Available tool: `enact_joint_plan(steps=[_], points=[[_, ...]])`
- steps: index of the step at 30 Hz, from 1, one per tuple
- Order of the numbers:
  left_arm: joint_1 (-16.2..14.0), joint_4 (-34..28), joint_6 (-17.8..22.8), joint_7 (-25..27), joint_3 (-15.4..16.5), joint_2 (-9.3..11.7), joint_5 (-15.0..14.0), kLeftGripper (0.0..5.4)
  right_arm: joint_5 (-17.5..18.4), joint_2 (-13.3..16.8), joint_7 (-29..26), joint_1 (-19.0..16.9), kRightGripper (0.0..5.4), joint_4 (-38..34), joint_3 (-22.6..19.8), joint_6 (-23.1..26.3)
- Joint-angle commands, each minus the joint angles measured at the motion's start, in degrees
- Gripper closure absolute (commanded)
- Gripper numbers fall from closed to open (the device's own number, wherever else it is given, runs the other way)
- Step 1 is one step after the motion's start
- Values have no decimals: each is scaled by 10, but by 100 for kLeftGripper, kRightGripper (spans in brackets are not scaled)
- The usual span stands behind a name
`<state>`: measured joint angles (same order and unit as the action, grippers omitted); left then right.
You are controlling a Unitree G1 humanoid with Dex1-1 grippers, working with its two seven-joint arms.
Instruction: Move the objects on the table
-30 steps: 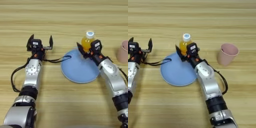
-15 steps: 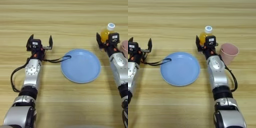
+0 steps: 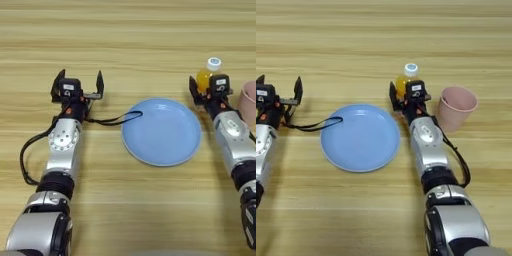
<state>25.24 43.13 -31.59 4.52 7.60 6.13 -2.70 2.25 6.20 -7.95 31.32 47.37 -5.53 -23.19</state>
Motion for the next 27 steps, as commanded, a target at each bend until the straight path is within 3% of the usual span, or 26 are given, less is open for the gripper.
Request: enact_joint_plan(steps=[1,15,27], points=[[0,3,1,2,1,5,-1,0,2,0,-1,26,200,10,-1,-16],[-1,1,0,3,3,7,-1,0,13,-5,-7,28,14,12,-8,-30],[0,3,-1,4,5,8,-2,0,22,-8,-2,8,3,-55,-9,-25]])
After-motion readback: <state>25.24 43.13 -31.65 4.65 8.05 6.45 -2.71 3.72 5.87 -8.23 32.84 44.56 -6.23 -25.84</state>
